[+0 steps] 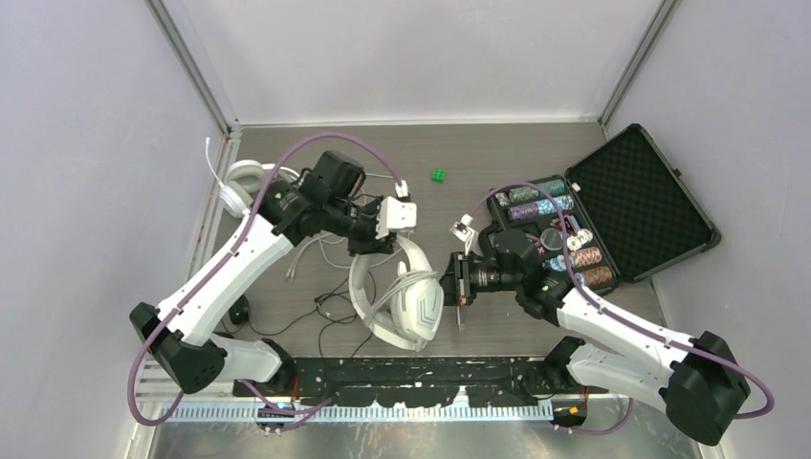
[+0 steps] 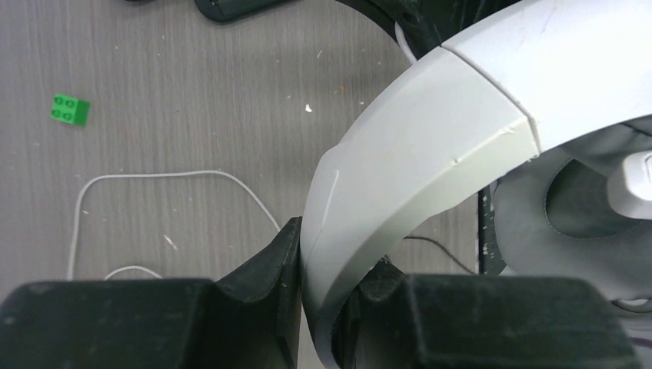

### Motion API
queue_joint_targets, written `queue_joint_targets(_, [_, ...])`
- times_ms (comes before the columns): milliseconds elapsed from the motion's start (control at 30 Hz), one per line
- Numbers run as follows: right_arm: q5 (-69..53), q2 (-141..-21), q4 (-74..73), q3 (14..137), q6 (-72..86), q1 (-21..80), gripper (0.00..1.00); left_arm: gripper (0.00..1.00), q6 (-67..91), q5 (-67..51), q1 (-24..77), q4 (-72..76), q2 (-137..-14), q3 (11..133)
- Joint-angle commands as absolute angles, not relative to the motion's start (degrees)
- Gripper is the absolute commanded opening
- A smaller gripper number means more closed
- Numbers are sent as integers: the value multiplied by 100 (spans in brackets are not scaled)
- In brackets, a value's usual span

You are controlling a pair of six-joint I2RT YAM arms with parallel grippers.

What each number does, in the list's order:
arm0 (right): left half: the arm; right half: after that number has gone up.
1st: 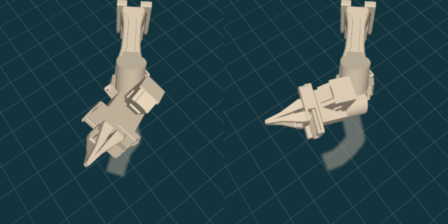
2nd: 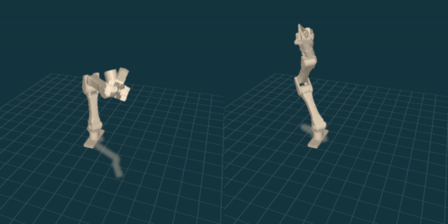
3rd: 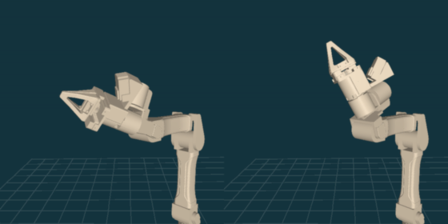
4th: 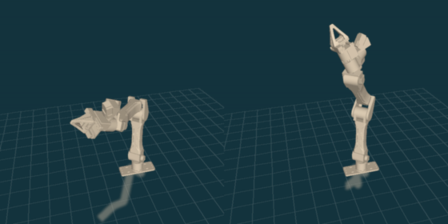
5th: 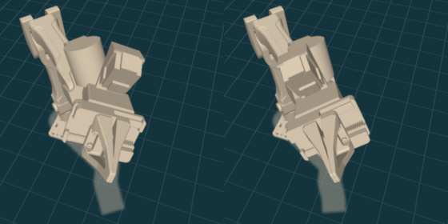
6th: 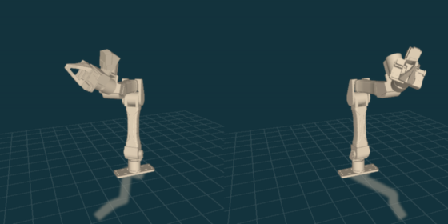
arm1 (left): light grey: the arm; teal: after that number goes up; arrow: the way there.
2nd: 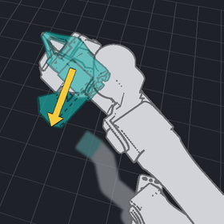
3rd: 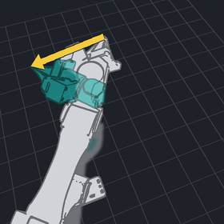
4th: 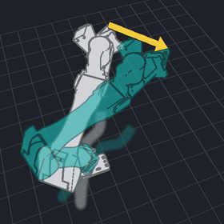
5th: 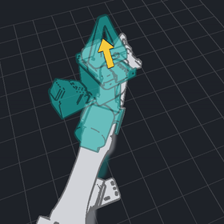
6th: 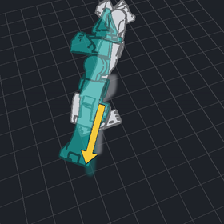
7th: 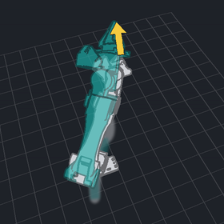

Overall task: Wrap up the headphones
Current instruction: Wrap the headphones cable around the headphones.

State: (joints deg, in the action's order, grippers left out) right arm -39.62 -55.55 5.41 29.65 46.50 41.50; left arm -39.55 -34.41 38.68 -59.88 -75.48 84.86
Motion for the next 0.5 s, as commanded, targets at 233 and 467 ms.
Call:
queue_joint_targets(233, [-3922,-5076,598,2603,5392,4068,5,0,-5083,-2110,4490,-6356,-7661,8200])
queue_joint_targets(467, [-3575,-5071,361,2400,5401,4064,1,0,-5431,-1759,4727,-5682,-7861,7827])
